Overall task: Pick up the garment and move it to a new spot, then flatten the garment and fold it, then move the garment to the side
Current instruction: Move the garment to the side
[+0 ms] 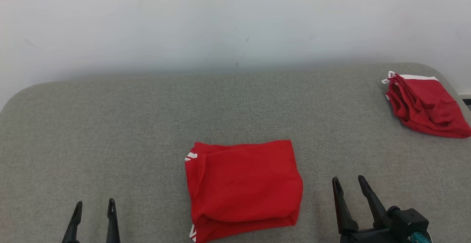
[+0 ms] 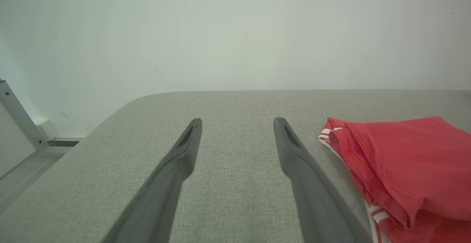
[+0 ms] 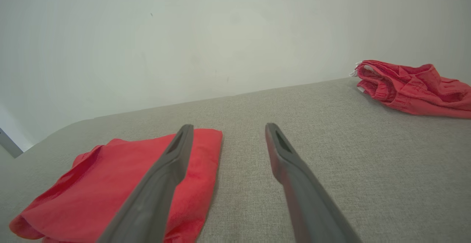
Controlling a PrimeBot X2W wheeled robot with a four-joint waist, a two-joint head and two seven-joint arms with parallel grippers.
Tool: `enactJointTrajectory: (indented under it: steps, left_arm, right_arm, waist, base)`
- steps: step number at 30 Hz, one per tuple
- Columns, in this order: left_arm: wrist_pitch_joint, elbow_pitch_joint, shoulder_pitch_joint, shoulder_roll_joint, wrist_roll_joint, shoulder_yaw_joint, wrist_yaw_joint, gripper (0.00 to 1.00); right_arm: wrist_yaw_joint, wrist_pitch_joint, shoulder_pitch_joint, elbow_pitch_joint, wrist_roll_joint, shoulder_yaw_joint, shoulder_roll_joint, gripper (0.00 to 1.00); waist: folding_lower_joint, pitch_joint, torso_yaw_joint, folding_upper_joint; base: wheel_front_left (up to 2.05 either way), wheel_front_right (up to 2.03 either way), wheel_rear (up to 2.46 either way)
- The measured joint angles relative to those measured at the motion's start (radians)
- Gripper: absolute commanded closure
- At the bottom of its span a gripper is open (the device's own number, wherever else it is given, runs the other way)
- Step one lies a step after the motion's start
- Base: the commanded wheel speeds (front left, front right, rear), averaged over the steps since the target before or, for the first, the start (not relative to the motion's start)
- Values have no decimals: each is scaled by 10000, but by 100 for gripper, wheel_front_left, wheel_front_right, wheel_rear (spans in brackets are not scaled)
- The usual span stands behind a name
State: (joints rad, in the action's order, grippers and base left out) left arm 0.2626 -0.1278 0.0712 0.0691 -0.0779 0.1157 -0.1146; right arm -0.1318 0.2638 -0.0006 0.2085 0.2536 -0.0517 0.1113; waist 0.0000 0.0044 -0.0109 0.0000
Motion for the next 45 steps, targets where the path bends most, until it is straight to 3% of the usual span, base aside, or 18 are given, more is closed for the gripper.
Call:
enactJointTrajectory:
  steps: [20, 39, 45]
  left_arm:
    - [0, -268, 23, 67, 474, -155, 244, 0]
    - [0, -364, 56, 117, 322, -221, 357, 0]
    - [0, -353, 46, 107, 203, -232, 433, 0]
  right_arm:
    - [0, 0, -207, 535, -449, 48, -98, 0]
    - [0, -8, -228, 742, -497, 75, -125, 0]
    - [0, -297, -857, 1066, -305, -115, -81, 0]
  waist:
    - [0, -137, 66, 0]
    - [0, -137, 123, 0]
    - [0, -83, 229, 0]
  base:
    - [0, 0, 0]
    - [0, 0, 0]
    - [0, 0, 0]
